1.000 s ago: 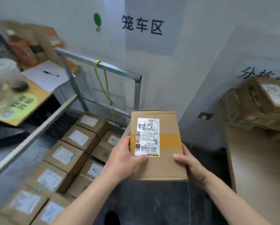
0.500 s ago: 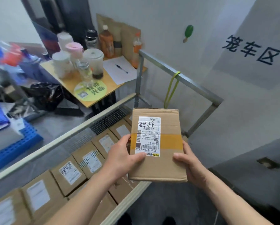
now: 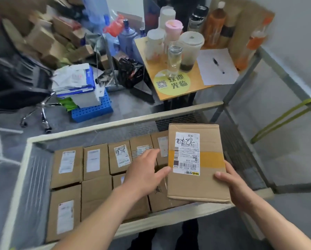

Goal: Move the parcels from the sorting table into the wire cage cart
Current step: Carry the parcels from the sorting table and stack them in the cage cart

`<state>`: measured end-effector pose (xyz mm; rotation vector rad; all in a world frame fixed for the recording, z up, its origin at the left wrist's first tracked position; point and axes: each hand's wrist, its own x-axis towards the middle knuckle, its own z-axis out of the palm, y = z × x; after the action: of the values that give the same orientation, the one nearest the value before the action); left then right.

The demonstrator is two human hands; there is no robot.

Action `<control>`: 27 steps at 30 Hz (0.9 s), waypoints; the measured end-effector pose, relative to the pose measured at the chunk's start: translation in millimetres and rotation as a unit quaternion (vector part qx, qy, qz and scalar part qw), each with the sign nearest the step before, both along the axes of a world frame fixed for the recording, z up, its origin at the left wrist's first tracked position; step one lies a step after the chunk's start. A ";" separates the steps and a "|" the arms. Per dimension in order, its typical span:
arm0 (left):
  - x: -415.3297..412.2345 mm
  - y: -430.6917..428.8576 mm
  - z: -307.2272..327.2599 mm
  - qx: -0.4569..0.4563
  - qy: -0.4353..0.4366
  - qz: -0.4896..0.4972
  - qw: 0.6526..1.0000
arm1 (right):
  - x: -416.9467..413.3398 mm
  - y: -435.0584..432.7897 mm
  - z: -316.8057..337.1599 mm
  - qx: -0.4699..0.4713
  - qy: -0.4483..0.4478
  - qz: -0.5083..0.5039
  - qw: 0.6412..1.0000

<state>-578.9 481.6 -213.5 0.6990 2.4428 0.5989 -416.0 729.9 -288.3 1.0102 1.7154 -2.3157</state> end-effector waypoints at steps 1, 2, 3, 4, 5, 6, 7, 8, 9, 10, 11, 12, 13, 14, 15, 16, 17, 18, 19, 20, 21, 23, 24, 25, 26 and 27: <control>1.4 0.5 -5.3 -0.011 0.000 0.008 1.000 | -3.3 4.9 -5.8 -0.006 -0.008 0.015 1.000; 2.9 1.4 -11.3 -0.021 0.001 0.016 1.000 | -6.0 9.5 -11.7 -0.012 -0.015 0.029 0.999; 4.6 2.7 -17.8 -0.030 0.003 0.023 0.999 | -8.3 14.6 -17.1 -0.017 -0.020 0.043 0.999; 6.4 4.5 -24.2 -0.038 0.006 0.029 0.999 | -10.8 19.2 -21.9 -0.019 -0.027 0.057 0.998; 8.7 5.9 -29.9 -0.046 0.007 0.035 0.998 | -13.3 23.3 -27.1 -0.021 -0.034 0.071 0.997; 11.4 6.8 -36.6 -0.054 0.004 0.041 0.998 | -15.3 26.7 -32.8 -0.022 -0.043 0.085 0.995; 13.5 7.1 -42.6 -0.061 0.001 0.045 0.997 | -16.8 29.3 -38.2 -0.023 -0.047 0.098 0.994; 15.6 7.1 -50.3 -0.068 -0.003 0.049 0.996 | -18.1 31.2 -44.5 -0.025 -0.053 0.111 0.992; 17.4 6.6 -58.7 -0.077 -0.006 0.050 0.996 | -19.0 32.2 -51.3 -0.026 -0.059 0.119 0.991; 18.7 5.6 -68.2 -0.085 -0.008 0.051 0.995 | -20.1 32.5 -58.7 -0.028 -0.065 0.127 0.989; 19.7 3.6 -78.4 -0.092 -0.011 0.050 0.994 | -21.3 32.2 -66.5 -0.032 -0.070 0.133 0.988; 20.8 1.2 -87.5 -0.098 -0.014 0.052 0.994 | -22.3 31.1 -74.0 -0.034 -0.076 0.138 0.987; 21.8 -1.8 -95.7 -0.104 -0.019 0.055 0.993 | -23.5 29.2 -81.3 -0.037 -0.082 0.143 0.986; 22.6 -4.9 -103.5 -0.111 -0.024 0.058 0.992 | -24.8 26.9 -88.9 -0.040 -0.089 0.148 0.984; 23.5 -8.4 -110.6 -0.118 -0.029 0.062 0.991 | -26.0 24.1 -96.3 -0.043 -0.095 0.154 0.983; 24.0 -12.0 -117.7 -0.124 -0.033 0.064 0.990 | -27.4 21.0 -103.9 -0.046 -0.100 0.161 0.981; 24.1 -16.0 -124.2 -0.130 -0.037 0.064 0.989 | -29.0 17.8 -111.4 -0.050 -0.103 0.167 0.979; 24.7 -19.8 -130.3 -0.137 -0.043 0.064 0.988 | -30.6 14.2 -118.7 -0.054 -0.106 0.171 0.978; 25.4 -23.6 -136.4 -0.143 -0.048 0.065 0.986 | -32.4 10.5 -125.5 -0.058 -0.110 0.175 0.977; 25.7 -26.9 -142.5 -0.147 -0.052 0.065 0.986 | -34.5 6.7 -132.1 -0.059 -0.113 0.177 0.976; 25.8 -29.8 -148.6 -0.151 -0.055 0.063 0.985 | -36.7 2.7 -138.0 -0.058 -0.114 0.179 0.975; 25.3 -33.8 -160.7 -0.153 -0.065 0.064 0.984 | -40.9 -5.1 -151.4 -0.054 -0.121 0.182 0.974; 25.0 -35.0 -166.8 -0.150 -0.070 0.065 0.984 | -42.2 -8.6 -158.0 -0.051 -0.126 0.182 0.974; 24.7 -35.8 -173.0 -0.147 -0.074 0.065 0.984 | -43.0 -12.0 -164.8 -0.051 -0.131 0.183 0.973; 24.5 -36.4 -178.9 -0.143 -0.075 0.063 0.985 | -43.1 -14.7 -171.9 -0.052 -0.137 0.184 0.972; 24.5 -36.9 -184.5 -0.140 -0.076 0.062 0.985 | -42.9 -17.2 -177.8 -0.055 -0.144 0.186 0.970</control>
<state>-554.4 444.7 -398.0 0.3767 2.3744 0.3305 -458.9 712.7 -466.2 0.8654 1.4950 -1.9013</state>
